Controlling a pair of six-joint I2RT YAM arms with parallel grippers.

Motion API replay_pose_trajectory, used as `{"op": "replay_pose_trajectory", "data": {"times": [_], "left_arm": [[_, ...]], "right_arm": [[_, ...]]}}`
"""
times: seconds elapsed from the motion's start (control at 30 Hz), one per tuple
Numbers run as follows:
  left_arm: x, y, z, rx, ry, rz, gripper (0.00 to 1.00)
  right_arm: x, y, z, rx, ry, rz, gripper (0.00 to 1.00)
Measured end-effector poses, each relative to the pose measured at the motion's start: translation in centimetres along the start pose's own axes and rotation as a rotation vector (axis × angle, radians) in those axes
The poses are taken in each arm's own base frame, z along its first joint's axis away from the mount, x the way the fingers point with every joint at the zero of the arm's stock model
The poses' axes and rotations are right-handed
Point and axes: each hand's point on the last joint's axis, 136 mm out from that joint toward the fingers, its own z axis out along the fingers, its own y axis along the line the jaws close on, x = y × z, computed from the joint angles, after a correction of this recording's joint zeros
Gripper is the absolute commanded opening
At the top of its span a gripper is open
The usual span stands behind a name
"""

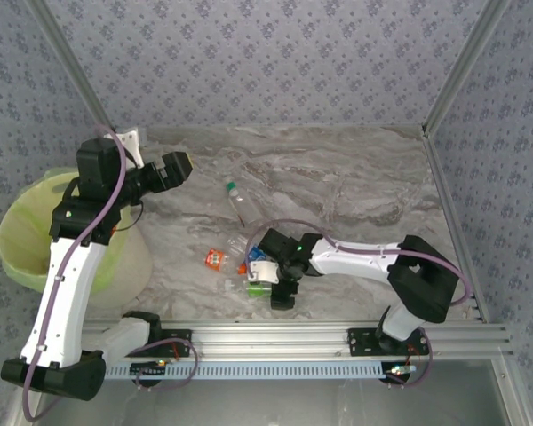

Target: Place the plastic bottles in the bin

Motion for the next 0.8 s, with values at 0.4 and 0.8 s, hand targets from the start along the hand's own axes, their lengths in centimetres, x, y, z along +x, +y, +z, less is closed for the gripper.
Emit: {"op": "replay_pose_trajectory", "data": {"times": [0.4, 0.8], "left_arm": [[0.1, 0.3, 0.1, -0.016, -0.002, 0.001, 0.99], [0.6, 0.8, 0.6, -0.027, 0.012, -0.002, 0.99]], "right_arm": [[-0.3, -0.7, 1.4, 0.043, 0.02, -0.053, 0.67], [-1.0, -0.8, 0.1, 0.069, -0.014, -0.065, 0.53]]}}
